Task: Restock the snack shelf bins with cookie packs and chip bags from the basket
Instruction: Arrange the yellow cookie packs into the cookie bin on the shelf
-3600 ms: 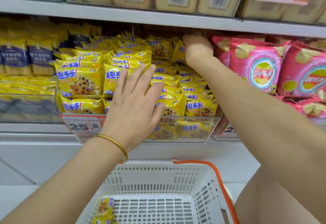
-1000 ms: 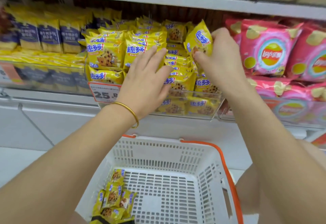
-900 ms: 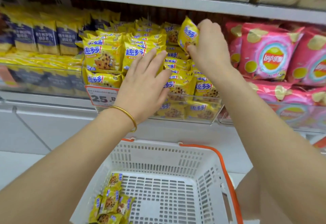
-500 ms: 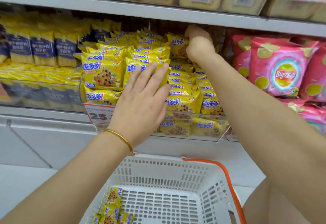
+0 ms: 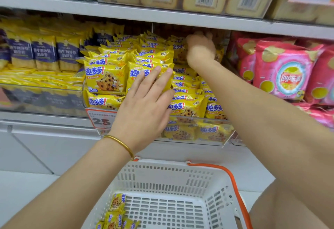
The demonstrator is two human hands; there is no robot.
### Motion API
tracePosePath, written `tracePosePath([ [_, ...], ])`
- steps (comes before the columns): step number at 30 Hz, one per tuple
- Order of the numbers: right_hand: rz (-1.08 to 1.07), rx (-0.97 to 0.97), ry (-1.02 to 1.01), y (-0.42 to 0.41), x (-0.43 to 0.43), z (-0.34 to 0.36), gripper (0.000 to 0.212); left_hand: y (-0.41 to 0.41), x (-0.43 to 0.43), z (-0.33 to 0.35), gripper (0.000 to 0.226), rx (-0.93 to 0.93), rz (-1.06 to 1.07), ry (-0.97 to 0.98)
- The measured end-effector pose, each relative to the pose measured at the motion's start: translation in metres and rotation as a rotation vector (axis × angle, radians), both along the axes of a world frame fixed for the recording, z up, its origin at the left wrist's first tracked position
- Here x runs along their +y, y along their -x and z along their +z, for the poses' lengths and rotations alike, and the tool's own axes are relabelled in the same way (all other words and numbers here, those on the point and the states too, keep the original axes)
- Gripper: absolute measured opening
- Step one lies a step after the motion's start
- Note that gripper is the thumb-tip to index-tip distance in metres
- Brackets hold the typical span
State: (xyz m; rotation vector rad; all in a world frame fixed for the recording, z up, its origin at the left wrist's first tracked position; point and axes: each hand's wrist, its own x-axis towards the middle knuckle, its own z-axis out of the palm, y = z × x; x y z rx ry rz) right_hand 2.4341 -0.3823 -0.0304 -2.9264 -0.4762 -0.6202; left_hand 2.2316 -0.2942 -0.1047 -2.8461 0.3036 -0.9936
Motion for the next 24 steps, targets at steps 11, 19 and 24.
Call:
tracePosePath([
  [11,0.517,-0.098,-0.467,0.179,-0.069,-0.039,0.029,0.068,0.0,-0.003,0.028,0.109,-0.076,0.062],
  [19,0.593,0.768,-0.036,0.23,0.003,-0.263,0.034,0.135,0.054,-0.068,0.046,0.707,0.135,-0.117],
  [24,0.5,1.173,0.081,0.254,0.044,-0.366,0.052,0.15,0.068,-0.072,0.056,0.893,0.247,-0.072],
])
